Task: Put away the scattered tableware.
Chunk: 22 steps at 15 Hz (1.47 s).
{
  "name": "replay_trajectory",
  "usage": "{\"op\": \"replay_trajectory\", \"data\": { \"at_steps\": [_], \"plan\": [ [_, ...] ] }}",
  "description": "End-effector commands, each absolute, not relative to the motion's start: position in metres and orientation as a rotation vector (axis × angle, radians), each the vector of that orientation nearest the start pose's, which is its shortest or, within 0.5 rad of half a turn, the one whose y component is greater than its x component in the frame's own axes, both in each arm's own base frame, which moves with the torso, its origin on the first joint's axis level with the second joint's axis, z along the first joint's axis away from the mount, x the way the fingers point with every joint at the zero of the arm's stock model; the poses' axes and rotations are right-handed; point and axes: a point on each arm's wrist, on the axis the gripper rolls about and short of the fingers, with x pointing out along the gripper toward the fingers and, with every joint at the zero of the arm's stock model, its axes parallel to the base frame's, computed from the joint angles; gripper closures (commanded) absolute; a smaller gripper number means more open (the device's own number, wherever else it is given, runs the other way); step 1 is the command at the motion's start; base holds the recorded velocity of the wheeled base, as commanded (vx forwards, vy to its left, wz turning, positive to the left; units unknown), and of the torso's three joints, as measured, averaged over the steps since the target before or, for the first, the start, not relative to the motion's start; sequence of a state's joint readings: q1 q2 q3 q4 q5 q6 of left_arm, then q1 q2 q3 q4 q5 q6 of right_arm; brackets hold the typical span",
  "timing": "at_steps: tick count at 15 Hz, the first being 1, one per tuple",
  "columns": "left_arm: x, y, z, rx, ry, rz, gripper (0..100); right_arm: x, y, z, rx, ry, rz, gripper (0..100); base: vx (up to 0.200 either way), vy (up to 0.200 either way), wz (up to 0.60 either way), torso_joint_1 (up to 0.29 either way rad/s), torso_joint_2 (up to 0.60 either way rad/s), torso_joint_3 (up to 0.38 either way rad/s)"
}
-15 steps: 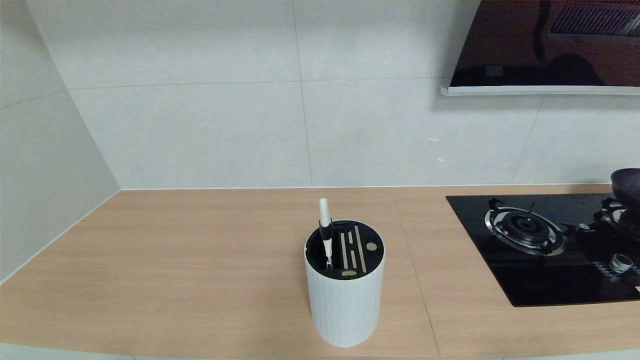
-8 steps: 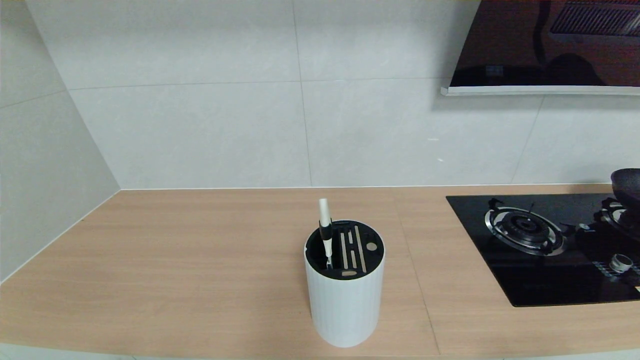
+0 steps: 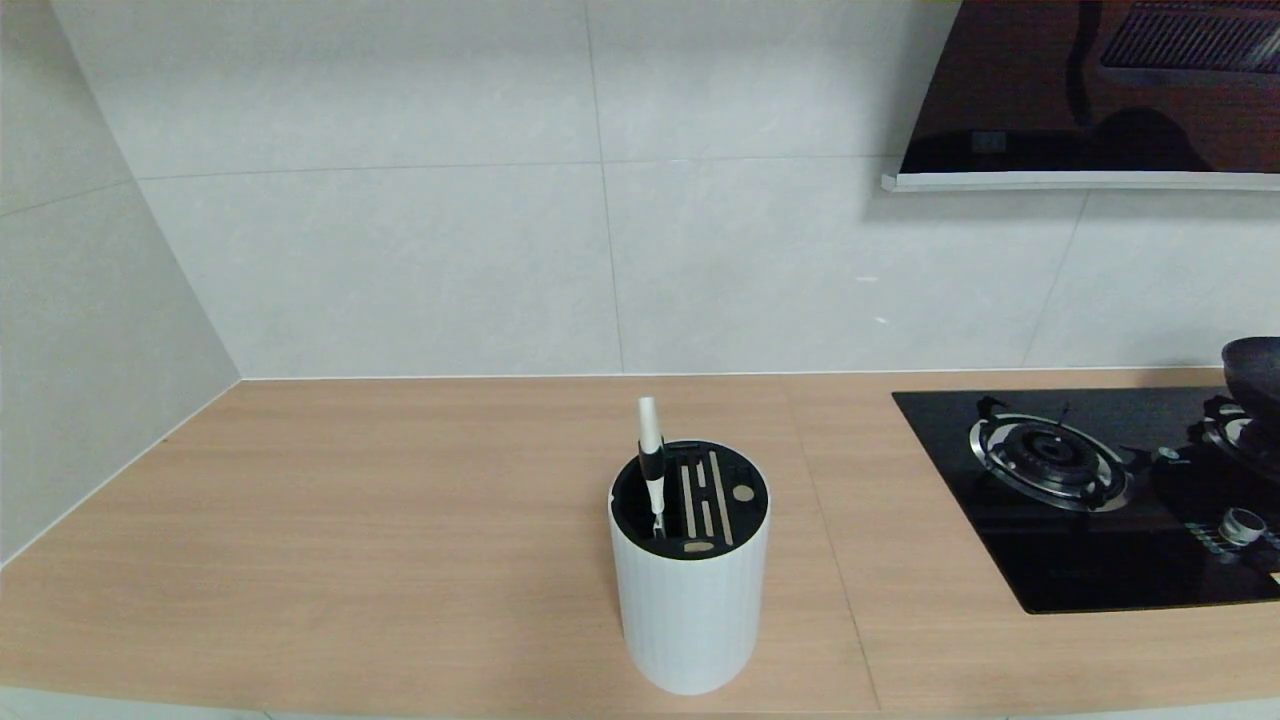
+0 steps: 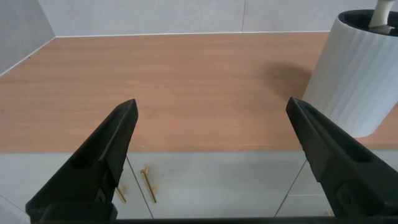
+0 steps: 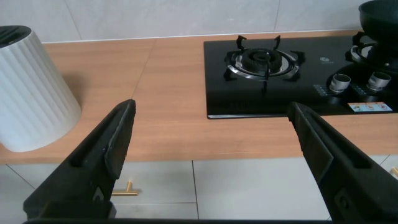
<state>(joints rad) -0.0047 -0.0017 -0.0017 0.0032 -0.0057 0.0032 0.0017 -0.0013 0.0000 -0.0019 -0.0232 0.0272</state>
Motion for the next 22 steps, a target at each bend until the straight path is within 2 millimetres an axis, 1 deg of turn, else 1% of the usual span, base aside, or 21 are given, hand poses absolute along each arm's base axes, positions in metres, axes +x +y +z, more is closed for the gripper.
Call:
{"op": "replay_trajectory", "data": {
  "at_steps": [1,22],
  "plan": [
    [-0.0229,0.0000,0.0756,0.003,0.002,-0.011,0,-0.0228,-0.0006,0.0758,0.028,-0.003,-0.021,0,0.000,0.000,0.00,0.000,0.00,0.000],
    [-0.0229,0.0000,0.0756,0.003,0.002,-0.011,0,-0.0228,-0.0006,0.0756,0.021,-0.002,-0.021,0,0.000,0.000,0.00,0.000,0.00,0.000]
  ]
}}
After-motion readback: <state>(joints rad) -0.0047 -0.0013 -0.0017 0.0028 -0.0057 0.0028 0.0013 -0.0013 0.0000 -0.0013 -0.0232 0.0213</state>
